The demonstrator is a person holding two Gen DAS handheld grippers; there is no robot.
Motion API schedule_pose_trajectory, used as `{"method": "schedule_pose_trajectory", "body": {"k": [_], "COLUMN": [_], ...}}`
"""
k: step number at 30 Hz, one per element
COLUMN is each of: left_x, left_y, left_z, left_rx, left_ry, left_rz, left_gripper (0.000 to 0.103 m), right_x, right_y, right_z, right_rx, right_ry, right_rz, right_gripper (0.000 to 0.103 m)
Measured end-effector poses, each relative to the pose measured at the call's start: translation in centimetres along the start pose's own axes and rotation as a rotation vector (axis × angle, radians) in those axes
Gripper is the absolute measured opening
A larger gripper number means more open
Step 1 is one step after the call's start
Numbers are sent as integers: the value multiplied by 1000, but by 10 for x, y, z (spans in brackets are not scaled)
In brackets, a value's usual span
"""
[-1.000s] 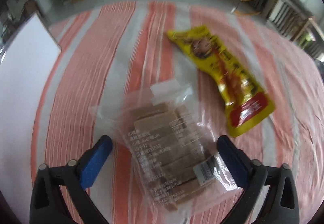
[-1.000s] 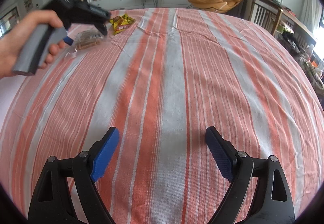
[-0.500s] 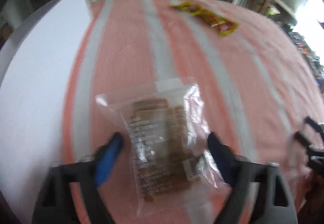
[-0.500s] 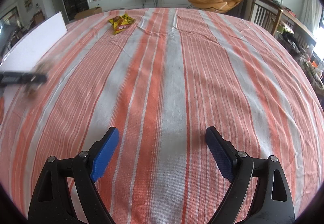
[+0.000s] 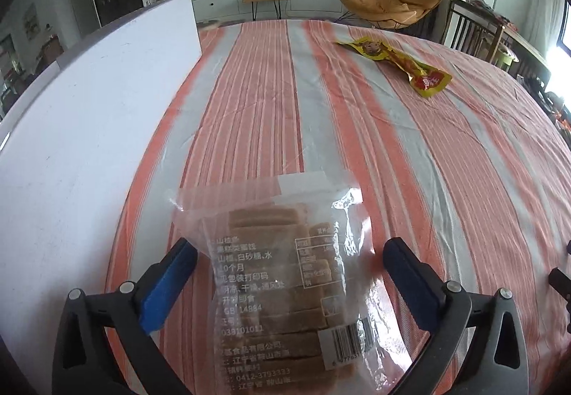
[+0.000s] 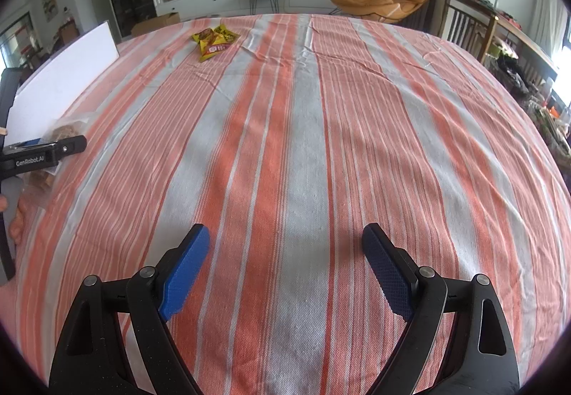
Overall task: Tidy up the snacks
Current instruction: 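Grasp the clear bag of brown bars with the left tool, then grasp the yellow Wang Xiaolu packet with the right tool while the left tool holds the bar bag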
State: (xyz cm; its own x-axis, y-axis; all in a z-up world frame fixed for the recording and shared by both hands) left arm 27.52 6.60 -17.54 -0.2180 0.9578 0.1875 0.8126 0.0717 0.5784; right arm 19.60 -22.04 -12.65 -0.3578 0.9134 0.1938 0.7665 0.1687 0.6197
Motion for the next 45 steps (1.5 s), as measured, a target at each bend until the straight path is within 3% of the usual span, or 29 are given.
{"method": "schedule_pose_trajectory", "body": {"k": [7, 10, 12, 15, 17, 20, 24, 25, 26, 29, 31, 36, 39, 42, 43, 45], "left_x": [-2, -3, -3, 3, 3, 3, 2, 1, 0, 0, 0, 0, 0, 0, -1, 0], "left_y": [1, 2, 2, -1, -1, -1, 0, 0, 1, 2, 2, 2, 2, 2, 2, 2], "left_z": [0, 0, 0, -5, -4, -4, -4, -3, -2, -2, -3, -3, -3, -3, -3, -3], "left_rx": [0, 0, 0, -1, -1, -1, -1, 0, -1, 0, -1, -1, -1, -1, -1, -1], "left_ry": [1, 2, 2, 2, 2, 2, 2, 2, 2, 3, 3, 3, 3, 3, 3, 2], "left_rz": [0, 0, 0, 0, 0, 0, 0, 0, 0, 0, 0, 0, 0, 0, 0, -1], "left_gripper": [103, 103, 103, 103, 103, 103, 103, 103, 103, 103, 103, 103, 103, 103, 103, 103], "right_x": [3, 16, 31, 45, 53, 63, 64, 64, 62, 60, 58, 45, 41, 49, 53, 67], "right_y": [0, 12, 46, 120, 164, 218, 239, 235, 235, 230, 218, 151, 92, 36, 24, 4], "right_z": [0, 10, 19, 35, 59, 121, 186, 198, 201, 200, 187, 133, 83, 46, 37, 24], "right_rx": [5, 72, 56, -52, -68, -19, 79, 119, 103, 120, 131, 152, 117, 84, 61, 25], "right_ry": [-9, 76, 166, 185, 184, 160, 81, 88, 92, 109, 111, 129, 71, 73, 71, 134], "right_rz": [-7, -49, -67, -93, -115, -115, -137, -129, -124, -80, -96, -23, -22, 30, 36, 34], "right_gripper": [91, 89, 89, 89, 89, 89, 86, 75, 57, 55, 44, 46, 50, 61, 73, 83]}}
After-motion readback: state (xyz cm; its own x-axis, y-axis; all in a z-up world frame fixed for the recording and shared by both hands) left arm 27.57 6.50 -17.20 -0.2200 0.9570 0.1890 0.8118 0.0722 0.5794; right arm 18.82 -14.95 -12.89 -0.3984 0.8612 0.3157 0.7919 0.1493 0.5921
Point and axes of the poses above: each gripper's, at about its wrist camera, not at the fingertips, and z roughly the way its jaws point, x to its left, y to its top, the point moved 9 cm from there along z, roughly the way its jaws point, and after that the axes turned 14 degrees about y, right-handed, at the moved point
